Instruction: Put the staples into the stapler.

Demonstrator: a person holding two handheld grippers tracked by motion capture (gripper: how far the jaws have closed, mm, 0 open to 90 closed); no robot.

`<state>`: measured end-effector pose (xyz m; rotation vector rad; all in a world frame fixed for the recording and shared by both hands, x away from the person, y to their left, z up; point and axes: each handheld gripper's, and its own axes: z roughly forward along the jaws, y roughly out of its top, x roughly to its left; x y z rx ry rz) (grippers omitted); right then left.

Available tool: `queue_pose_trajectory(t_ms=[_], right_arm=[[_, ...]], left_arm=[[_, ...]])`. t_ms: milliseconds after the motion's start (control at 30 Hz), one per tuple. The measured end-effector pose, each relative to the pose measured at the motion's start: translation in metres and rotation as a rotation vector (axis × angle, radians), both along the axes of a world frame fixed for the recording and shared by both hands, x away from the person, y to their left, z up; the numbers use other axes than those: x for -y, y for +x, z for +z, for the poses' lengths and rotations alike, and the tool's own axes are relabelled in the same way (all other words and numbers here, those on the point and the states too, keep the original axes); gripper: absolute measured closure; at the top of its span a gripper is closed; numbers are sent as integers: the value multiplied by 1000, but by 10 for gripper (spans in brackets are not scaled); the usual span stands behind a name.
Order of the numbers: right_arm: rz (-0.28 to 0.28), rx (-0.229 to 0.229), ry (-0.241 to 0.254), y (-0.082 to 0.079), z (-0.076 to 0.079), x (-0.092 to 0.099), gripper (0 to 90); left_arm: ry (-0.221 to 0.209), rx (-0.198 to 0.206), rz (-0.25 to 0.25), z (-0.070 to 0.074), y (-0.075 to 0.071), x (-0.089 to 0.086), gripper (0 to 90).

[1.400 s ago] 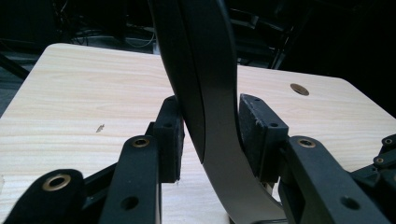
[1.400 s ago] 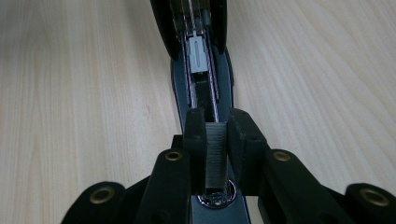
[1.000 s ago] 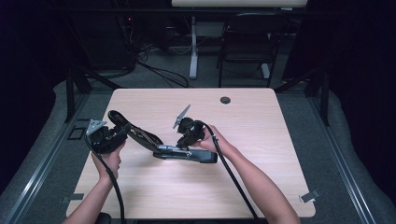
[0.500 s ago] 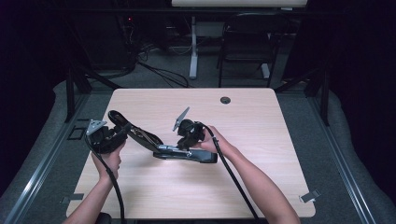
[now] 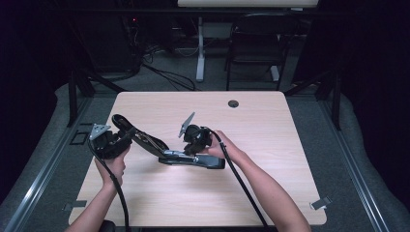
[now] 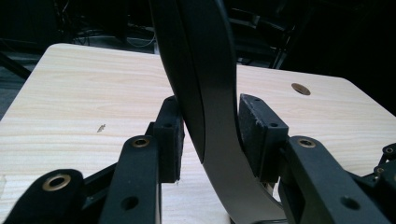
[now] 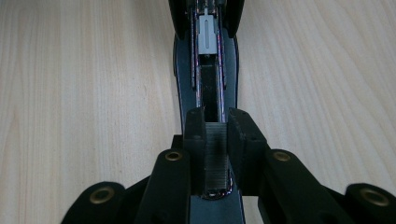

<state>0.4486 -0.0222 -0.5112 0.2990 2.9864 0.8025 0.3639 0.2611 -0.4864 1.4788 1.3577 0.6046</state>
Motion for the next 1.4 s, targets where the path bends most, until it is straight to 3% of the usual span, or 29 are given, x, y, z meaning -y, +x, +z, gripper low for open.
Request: queue_pose_trajectory(t_ms=[800, 1400], right_arm=[[41, -3, -19, 2, -2, 0, 784], [15, 4, -43, 2, 0, 1, 743]], left_arm=[[0, 1, 1, 0, 0, 0, 620], [3, 0, -1, 0, 0, 0, 619]])
